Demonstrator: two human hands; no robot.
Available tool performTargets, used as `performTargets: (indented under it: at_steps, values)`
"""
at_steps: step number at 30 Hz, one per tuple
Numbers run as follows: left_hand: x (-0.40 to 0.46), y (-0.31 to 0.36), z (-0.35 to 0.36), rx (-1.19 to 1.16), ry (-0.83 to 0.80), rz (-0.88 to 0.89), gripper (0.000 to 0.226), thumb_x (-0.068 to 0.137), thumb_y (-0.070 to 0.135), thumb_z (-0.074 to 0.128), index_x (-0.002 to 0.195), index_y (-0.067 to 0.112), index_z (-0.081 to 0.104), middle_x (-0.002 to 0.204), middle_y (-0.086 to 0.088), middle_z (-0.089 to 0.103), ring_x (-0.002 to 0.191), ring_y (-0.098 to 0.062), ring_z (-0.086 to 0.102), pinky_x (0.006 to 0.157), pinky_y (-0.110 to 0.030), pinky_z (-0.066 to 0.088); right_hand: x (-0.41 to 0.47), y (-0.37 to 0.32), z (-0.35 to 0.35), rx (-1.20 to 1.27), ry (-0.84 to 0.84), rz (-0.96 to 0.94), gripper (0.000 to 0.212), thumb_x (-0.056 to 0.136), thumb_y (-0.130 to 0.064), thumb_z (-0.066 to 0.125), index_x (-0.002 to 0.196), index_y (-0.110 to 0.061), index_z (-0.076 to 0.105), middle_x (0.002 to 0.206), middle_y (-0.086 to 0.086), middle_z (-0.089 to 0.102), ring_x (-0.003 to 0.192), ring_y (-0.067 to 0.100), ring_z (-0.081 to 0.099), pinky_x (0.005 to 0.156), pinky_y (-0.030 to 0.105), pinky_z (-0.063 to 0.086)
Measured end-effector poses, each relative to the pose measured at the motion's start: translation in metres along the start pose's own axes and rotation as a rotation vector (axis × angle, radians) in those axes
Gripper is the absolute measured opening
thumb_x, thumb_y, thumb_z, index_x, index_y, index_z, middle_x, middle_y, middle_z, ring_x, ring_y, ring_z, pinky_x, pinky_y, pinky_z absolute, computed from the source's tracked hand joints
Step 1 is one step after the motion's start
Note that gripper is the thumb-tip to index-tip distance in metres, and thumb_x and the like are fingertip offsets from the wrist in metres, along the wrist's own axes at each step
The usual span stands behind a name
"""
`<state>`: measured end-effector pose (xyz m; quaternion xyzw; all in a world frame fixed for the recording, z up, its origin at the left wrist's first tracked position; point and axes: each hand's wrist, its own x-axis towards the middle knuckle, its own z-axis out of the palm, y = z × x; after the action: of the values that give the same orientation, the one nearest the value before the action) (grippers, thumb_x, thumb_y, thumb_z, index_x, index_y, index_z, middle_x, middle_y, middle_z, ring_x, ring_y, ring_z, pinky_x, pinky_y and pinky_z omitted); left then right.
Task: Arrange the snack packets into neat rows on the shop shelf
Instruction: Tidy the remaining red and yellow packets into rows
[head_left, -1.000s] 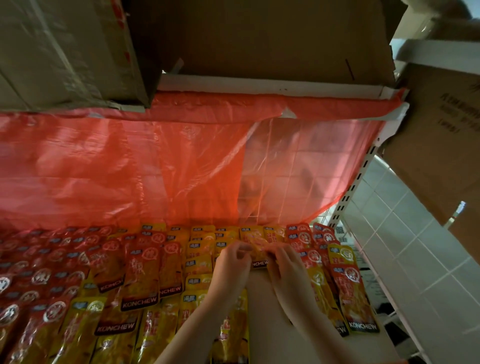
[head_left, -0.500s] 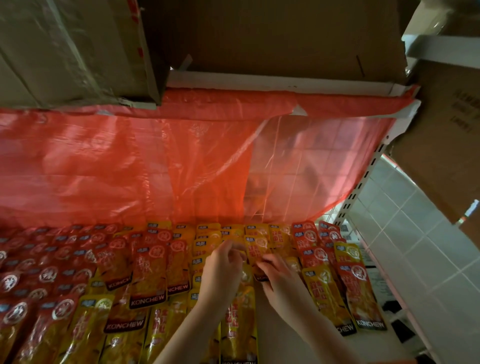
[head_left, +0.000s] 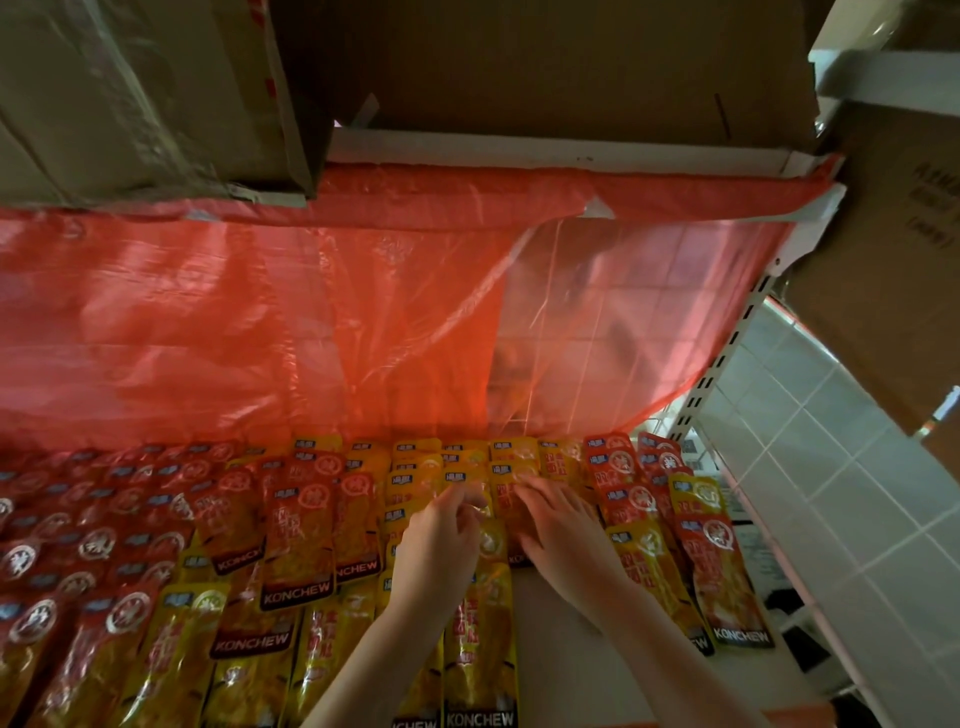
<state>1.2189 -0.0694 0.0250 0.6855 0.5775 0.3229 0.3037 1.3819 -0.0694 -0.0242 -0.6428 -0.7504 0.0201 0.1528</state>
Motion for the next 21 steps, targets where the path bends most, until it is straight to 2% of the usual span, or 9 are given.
performTargets:
  at_steps: [2, 4, 6, 8, 10, 12, 15, 18, 21]
  values:
    - [0.0, 0.0, 0.0, 0.004, -0.011, 0.0, 0.021, 0.096, 0.011, 0.044, 0.1, 0.02, 0.063, 0.085, 0.008, 0.067, 0.039, -0.002, 0.045, 0.041, -0.023, 0.037, 0.004, -0.003, 0.002, -0.005, -0.035, 0.037, 0.058, 0.092, -0.03, 0.052, 0.145, -0.019, 0.031, 0.15, -0.005, 0.029, 0.137, 0.016, 0.027, 0.111, 0.035, 0.027]
    - [0.0, 0.0, -0.001, 0.014, -0.014, -0.002, 0.021, 0.096, 0.011, 0.044, 0.1, 0.021, 0.063, 0.087, 0.008, 0.067, 0.037, -0.002, 0.044, 0.04, -0.02, 0.034, 0.004, -0.005, 0.005, -0.023, -0.028, 0.063, 0.057, 0.092, -0.031, 0.052, 0.144, -0.017, 0.033, 0.149, -0.002, 0.032, 0.135, 0.02, 0.032, 0.108, 0.037, 0.03]
    - [0.0, 0.0, -0.002, 0.025, -0.016, 0.007, 0.021, 0.095, 0.012, 0.044, 0.099, 0.021, 0.062, 0.087, 0.008, 0.067, 0.043, -0.002, 0.049, 0.043, -0.024, 0.041, 0.004, -0.006, 0.008, -0.048, 0.019, 0.067, 0.056, 0.089, -0.03, 0.057, 0.14, -0.014, 0.041, 0.144, 0.001, 0.041, 0.131, 0.023, 0.04, 0.103, 0.039, 0.036]
    - [-0.001, 0.001, -0.002, 0.028, -0.012, 0.014, 0.02, 0.095, 0.012, 0.045, 0.097, 0.02, 0.063, 0.085, 0.008, 0.067, 0.054, -0.007, 0.059, 0.052, -0.032, 0.053, 0.003, -0.006, 0.009, -0.04, 0.041, 0.072, 0.055, 0.087, -0.029, 0.06, 0.137, -0.012, 0.045, 0.14, 0.002, 0.046, 0.127, 0.023, 0.045, 0.101, 0.039, 0.038]
    - [-0.001, 0.001, -0.001, 0.043, -0.004, 0.031, 0.019, 0.095, 0.012, 0.047, 0.099, 0.019, 0.064, 0.084, 0.008, 0.066, 0.062, -0.009, 0.062, 0.06, -0.037, 0.055, 0.002, -0.005, 0.009, -0.024, 0.069, 0.081, 0.051, 0.085, -0.028, 0.063, 0.132, -0.012, 0.05, 0.133, 0.002, 0.052, 0.122, 0.022, 0.05, 0.098, 0.037, 0.041]
    - [-0.003, 0.002, 0.002, 0.073, -0.009, 0.062, 0.019, 0.095, 0.013, 0.047, 0.103, 0.018, 0.064, 0.086, 0.011, 0.065, 0.066, -0.002, 0.061, 0.06, -0.026, 0.054, -0.001, -0.005, 0.004, -0.007, 0.15, 0.082, 0.039, 0.083, -0.024, 0.067, 0.119, -0.014, 0.06, 0.118, 0.0, 0.061, 0.109, 0.02, 0.058, 0.089, 0.035, 0.047]
    - [-0.008, 0.009, 0.01, 0.054, -0.058, 0.112, 0.02, 0.095, 0.013, 0.047, 0.105, 0.019, 0.063, 0.087, 0.01, 0.065, 0.057, 0.0, 0.054, 0.05, -0.015, 0.042, -0.016, 0.002, -0.005, 0.058, 0.295, 0.104, 0.021, 0.08, -0.014, 0.069, 0.101, -0.015, 0.066, 0.1, -0.002, 0.063, 0.09, 0.017, 0.062, 0.077, 0.031, 0.05]
    - [-0.017, 0.019, 0.025, 0.013, -0.123, 0.167, 0.021, 0.095, 0.01, 0.047, 0.106, 0.018, 0.064, 0.098, 0.008, 0.066, 0.079, -0.001, 0.059, 0.069, -0.014, 0.049, -0.041, 0.014, -0.01, 0.065, 0.401, 0.174, 0.011, 0.083, -0.015, 0.058, 0.093, -0.017, 0.064, 0.093, -0.002, 0.062, 0.081, 0.019, 0.06, 0.07, 0.032, 0.049]
    - [-0.025, 0.024, 0.046, 0.01, -0.23, 0.168, 0.024, 0.095, 0.012, 0.047, 0.115, 0.015, 0.059, 0.11, 0.004, 0.063, 0.099, -0.004, 0.057, 0.085, -0.015, 0.046, -0.069, 0.022, -0.006, 0.064, 0.432, 0.226, 0.025, 0.086, -0.027, 0.042, 0.092, -0.016, 0.063, 0.092, 0.0, 0.061, 0.08, 0.023, 0.059, 0.066, 0.037, 0.052]
